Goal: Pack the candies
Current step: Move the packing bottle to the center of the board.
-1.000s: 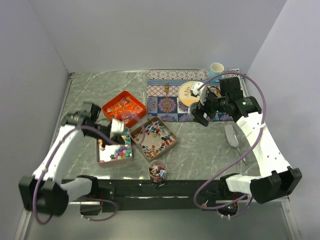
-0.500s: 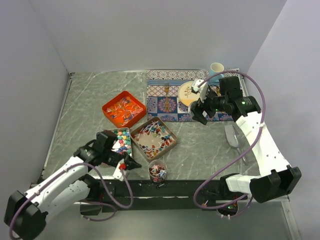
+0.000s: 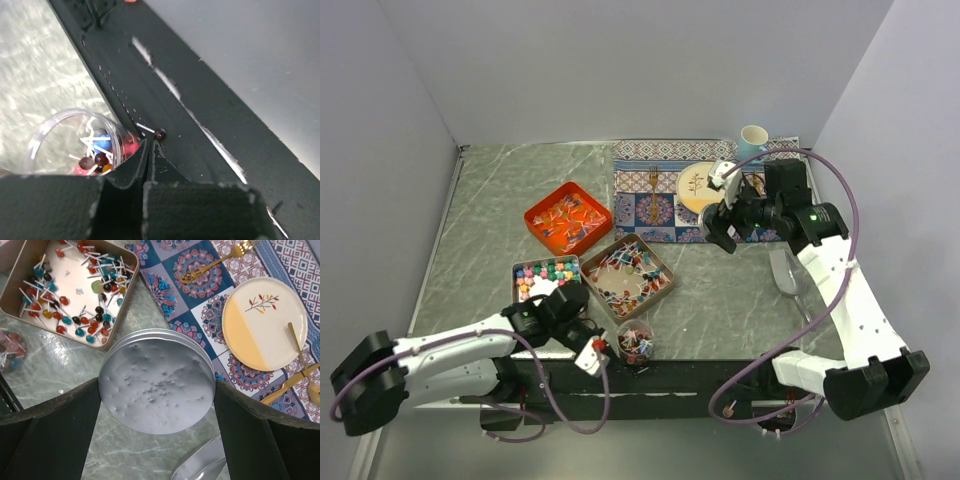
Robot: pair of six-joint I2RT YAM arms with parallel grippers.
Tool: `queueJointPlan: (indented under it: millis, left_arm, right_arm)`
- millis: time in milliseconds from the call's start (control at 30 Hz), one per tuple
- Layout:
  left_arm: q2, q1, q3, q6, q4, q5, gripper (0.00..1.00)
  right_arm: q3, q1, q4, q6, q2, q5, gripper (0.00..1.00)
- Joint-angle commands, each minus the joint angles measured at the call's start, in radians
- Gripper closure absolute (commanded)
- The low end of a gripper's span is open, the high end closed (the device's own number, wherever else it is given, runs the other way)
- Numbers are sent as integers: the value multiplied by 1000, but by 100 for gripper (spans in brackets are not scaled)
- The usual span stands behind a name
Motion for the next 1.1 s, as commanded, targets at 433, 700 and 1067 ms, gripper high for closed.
queueJointPlan:
  millis: [433, 700, 1067]
  left_arm:
    - [453, -39, 205, -64, 385, -65, 99]
    - [304, -39, 149, -188, 257, -82, 99]
    - [297, 7, 87, -551, 344, -218, 99]
  right_arm:
    - [5, -3, 51, 50, -74, 4, 9]
    - [27, -2, 43, 61, -57, -11, 9]
    - [51, -2, 56, 70, -31, -23, 9]
